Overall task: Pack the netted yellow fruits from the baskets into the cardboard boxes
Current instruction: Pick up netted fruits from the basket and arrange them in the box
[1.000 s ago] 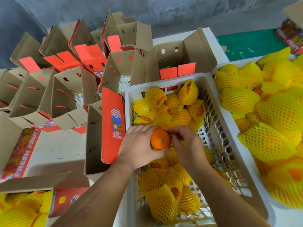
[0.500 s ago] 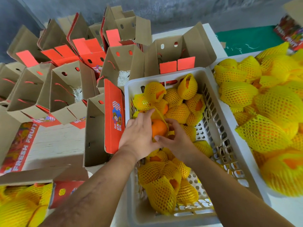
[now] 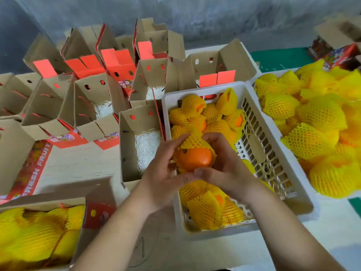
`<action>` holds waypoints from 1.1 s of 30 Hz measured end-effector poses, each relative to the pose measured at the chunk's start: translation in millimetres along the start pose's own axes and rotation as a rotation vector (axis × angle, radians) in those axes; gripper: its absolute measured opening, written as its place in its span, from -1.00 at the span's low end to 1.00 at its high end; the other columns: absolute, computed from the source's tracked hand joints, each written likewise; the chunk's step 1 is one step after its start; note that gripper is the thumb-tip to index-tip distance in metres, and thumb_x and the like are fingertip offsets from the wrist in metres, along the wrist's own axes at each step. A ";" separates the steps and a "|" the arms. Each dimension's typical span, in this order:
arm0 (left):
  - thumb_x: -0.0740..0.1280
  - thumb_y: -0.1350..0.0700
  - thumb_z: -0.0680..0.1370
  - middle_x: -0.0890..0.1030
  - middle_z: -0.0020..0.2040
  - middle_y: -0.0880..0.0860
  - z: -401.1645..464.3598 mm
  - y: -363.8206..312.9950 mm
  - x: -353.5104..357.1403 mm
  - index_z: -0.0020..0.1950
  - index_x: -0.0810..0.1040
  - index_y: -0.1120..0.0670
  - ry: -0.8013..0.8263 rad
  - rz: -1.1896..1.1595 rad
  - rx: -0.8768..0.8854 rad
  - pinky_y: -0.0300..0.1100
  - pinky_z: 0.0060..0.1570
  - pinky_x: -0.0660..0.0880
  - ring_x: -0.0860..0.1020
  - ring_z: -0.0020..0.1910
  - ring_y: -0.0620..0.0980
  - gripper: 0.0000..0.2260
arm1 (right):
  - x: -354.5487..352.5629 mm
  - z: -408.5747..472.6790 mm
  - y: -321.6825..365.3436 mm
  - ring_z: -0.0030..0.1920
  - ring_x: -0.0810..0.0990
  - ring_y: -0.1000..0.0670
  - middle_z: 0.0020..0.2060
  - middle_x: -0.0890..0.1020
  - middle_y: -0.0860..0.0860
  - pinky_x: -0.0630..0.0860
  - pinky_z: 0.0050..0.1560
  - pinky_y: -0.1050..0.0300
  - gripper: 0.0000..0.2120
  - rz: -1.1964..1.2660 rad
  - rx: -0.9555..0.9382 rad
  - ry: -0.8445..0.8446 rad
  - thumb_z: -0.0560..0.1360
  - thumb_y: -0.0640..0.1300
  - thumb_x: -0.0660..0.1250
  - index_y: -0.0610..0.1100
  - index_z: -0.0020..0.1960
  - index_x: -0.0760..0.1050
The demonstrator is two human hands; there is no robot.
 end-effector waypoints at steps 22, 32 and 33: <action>0.55 -0.21 0.42 0.66 0.28 0.04 -255.7 45.5 -304.4 0.34 0.54 -0.06 -0.443 -0.551 -0.221 -0.11 0.04 0.63 0.66 0.21 -0.01 -0.45 | 405.1 2.9 -81.4 0.29 0.37 0.34 0.30 0.43 0.02 0.35 0.25 0.40 -0.25 -0.494 0.008 -0.152 0.31 0.04 0.46 0.35 0.45 0.33; 0.31 -0.04 0.65 0.61 0.32 -0.02 -266.1 50.9 -409.0 0.38 0.55 0.03 -0.328 0.648 -0.013 0.00 0.31 0.48 0.55 0.32 0.01 -0.67 | 397.3 14.2 -83.8 0.11 0.57 0.07 0.16 0.54 -0.04 0.53 0.07 0.15 -0.52 -0.616 -0.088 -0.461 0.39 -0.02 0.47 0.02 0.27 0.45; 0.34 -0.03 0.63 0.51 0.43 -0.01 -270.2 67.4 -408.8 0.46 0.50 0.00 -0.207 0.960 -0.076 0.02 0.36 0.41 0.46 0.40 0.08 -0.60 | 393.2 8.0 -93.7 0.15 0.50 0.02 0.17 0.48 -0.05 0.48 0.13 0.12 -0.50 -0.868 -0.076 -0.424 0.40 -0.03 0.49 -0.03 0.29 0.43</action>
Point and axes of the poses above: each hand's wrist, its own z-axis towards the middle knuckle, its own x-axis out of the palm, y = z × x, the point moved 6 cm from there along z, towards the middle knuckle
